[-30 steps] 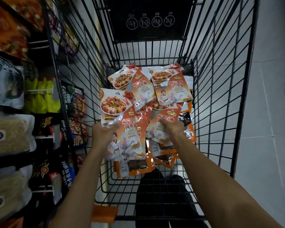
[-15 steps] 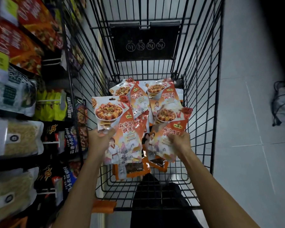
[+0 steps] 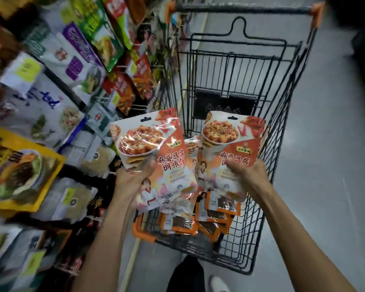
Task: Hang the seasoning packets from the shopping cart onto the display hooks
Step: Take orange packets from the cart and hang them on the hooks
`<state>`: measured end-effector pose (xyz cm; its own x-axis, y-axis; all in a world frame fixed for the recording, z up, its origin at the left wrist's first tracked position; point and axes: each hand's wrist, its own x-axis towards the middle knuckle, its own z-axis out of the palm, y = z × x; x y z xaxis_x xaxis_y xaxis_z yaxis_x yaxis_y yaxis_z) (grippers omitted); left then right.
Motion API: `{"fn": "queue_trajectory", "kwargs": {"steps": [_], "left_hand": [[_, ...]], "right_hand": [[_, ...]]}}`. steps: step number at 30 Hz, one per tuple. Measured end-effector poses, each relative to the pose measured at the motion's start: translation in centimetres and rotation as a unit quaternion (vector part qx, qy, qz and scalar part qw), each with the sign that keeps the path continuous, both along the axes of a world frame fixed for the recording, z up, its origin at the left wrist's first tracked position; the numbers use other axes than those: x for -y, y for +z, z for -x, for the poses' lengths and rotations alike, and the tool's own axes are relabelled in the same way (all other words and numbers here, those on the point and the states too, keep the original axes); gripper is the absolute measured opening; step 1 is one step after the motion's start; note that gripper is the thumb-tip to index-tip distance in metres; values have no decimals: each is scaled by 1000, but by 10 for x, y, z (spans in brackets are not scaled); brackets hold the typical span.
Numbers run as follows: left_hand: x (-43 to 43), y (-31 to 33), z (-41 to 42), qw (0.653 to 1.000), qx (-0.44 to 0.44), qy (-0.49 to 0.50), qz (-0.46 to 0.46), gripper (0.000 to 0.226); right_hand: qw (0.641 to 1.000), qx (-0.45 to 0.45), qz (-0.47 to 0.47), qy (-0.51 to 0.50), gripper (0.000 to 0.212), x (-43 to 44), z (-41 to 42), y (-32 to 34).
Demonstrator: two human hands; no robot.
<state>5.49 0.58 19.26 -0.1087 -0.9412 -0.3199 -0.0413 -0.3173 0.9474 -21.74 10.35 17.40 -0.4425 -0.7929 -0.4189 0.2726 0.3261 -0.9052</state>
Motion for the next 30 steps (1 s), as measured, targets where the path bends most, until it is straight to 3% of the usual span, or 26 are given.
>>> {"fn": "queue_trajectory", "kwargs": {"steps": [5,8,13,19,22,30], "left_hand": [[-57,61,-42,989,3,121,85,52],[-93,102,-80,971,34,183,148,36],[-160,177,-150,923,130,268,245,44],[-253,247,-236,853,153,367,338,35],[-300,269,-279,827,149,402,365,27],[-429,295,-407,795,122,459,377,39]], "right_hand": [[989,-36,75,121,39,0,-25,63],[972,-20,140,189,36,1,-53,103],[932,-26,231,280,30,1,-124,161],[867,0,296,401,33,-17,-238,220],[835,15,316,449,31,-37,-300,245],[770,48,357,526,32,-117,-466,286]]}}
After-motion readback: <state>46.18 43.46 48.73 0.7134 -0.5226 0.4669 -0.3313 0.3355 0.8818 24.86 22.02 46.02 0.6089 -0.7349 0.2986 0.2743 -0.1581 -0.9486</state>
